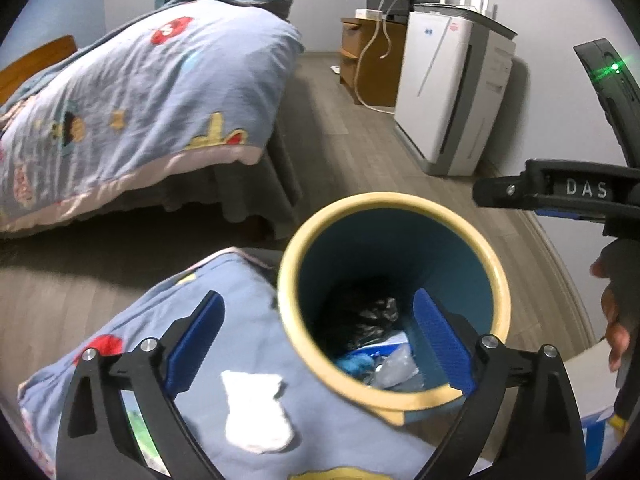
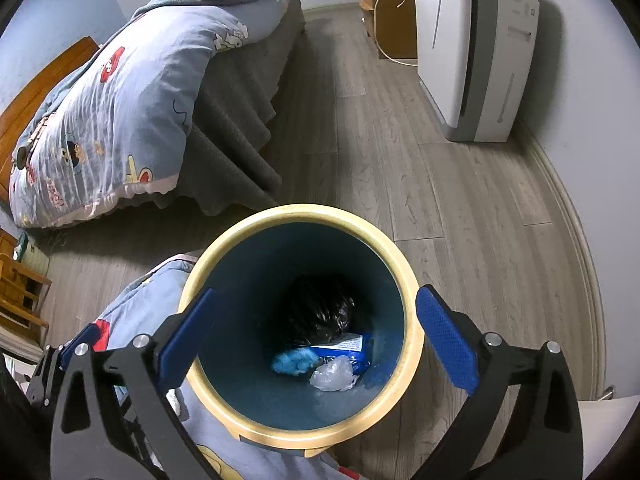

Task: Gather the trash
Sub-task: 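Move both open grippers back over the cushion toward the purple bottle and medicine box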

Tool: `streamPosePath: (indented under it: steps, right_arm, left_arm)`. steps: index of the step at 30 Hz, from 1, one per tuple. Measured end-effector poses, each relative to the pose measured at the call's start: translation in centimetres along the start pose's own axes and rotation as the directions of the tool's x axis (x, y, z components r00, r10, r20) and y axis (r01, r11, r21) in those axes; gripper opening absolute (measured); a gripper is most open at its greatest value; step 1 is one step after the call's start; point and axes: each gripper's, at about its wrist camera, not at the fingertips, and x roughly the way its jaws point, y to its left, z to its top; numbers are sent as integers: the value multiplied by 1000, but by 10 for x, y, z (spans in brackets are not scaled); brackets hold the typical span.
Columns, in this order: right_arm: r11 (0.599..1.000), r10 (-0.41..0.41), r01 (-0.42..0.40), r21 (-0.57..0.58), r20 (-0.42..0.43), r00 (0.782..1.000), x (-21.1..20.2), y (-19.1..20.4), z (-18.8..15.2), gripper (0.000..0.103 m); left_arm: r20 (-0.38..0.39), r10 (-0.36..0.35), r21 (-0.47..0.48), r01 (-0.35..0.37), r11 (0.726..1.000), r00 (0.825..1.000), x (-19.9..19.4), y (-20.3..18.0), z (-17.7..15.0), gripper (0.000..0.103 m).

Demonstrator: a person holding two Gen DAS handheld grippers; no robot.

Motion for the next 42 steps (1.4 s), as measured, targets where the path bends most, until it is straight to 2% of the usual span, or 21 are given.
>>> streamPosePath:
  steps: [7, 12, 17, 23, 28, 30, 34, 38, 42]
  right_arm:
    - [998, 3, -1, -57, 28, 1000, -21, 33, -2, 97]
    - [991, 25, -13, -131, 91, 996, -49, 66, -14, 97]
    - [969, 78, -61, -239, 62, 995, -62, 108, -39, 97]
    - [939, 71, -53, -341, 39, 997, -67, 143, -72, 97]
    - [933, 71, -80, -351, -40, 997, -56, 162, -102, 97]
    - [935, 93, -116, -335, -83, 992, -48, 172, -113, 97]
    - [946, 131, -167, -278, -142, 981, -34, 184, -127, 97]
    - [946, 96, -142, -292, -166, 981, -20, 199, -137, 97]
    - [927, 59, -118, -357, -171, 983, -8, 214, -146, 97]
  left_arm:
    - [20, 51, -32, -50, 998, 999, -47, 38, -13, 97]
    - [23, 146, -23, -146, 989, 989, -86, 75, -32, 97]
    - [21, 175, -107, -172, 979, 984, -138, 119, -59, 97]
    - [27, 248, -198, -238, 951, 968, -186, 164, -101, 98]
    - [-19, 305, -265, -299, 917, 952, -192, 198, -134, 98]
    - [-48, 322, -274, -322, 906, 946, -189, 211, -144, 98]
    - [-98, 311, -338, -325, 883, 945, -184, 238, -163, 98]
    - [-151, 277, -389, -314, 866, 949, -173, 254, -182, 98]
    - [-234, 278, -362, -349, 865, 932, -157, 257, -201, 98]
